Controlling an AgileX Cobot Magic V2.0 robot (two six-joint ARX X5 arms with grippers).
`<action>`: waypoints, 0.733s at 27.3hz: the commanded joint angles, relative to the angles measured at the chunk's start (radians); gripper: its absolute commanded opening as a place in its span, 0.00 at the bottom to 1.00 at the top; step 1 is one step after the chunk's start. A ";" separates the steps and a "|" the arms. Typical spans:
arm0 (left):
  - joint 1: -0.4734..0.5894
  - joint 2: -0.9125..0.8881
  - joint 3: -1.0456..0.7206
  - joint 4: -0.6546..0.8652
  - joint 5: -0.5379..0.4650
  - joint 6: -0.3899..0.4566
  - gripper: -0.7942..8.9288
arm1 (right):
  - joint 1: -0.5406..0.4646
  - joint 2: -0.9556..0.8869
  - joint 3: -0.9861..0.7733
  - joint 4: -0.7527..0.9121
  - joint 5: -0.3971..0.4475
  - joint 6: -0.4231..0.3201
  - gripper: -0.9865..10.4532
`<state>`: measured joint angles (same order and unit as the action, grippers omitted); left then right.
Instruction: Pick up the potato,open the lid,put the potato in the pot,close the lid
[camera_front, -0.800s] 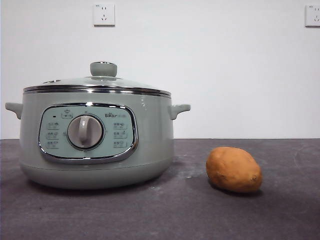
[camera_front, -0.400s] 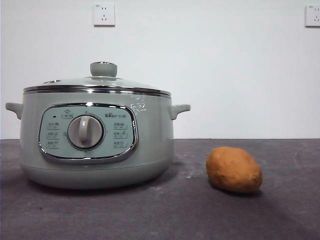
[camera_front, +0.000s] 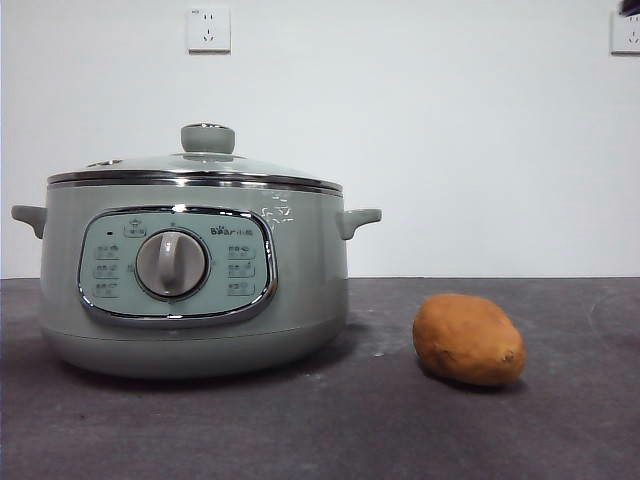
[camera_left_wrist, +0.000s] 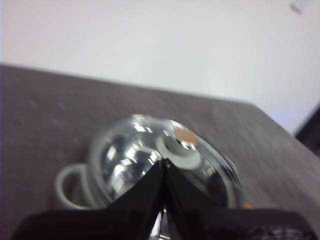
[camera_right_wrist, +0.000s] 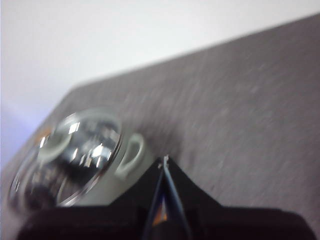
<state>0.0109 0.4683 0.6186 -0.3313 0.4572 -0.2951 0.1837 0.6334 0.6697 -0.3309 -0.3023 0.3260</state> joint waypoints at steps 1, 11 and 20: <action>0.002 0.089 0.031 -0.019 0.089 0.035 0.08 | 0.001 0.080 0.047 -0.058 -0.096 -0.107 0.09; -0.015 0.258 0.094 -0.013 0.227 0.034 0.46 | 0.002 0.221 0.069 -0.109 -0.169 -0.133 0.58; -0.019 0.262 0.201 -0.003 0.216 0.035 0.46 | 0.213 0.431 0.180 -0.188 0.063 -0.117 0.58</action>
<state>-0.0051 0.7315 0.8192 -0.3386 0.6720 -0.2726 0.3916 1.0588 0.8505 -0.5205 -0.2462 0.2123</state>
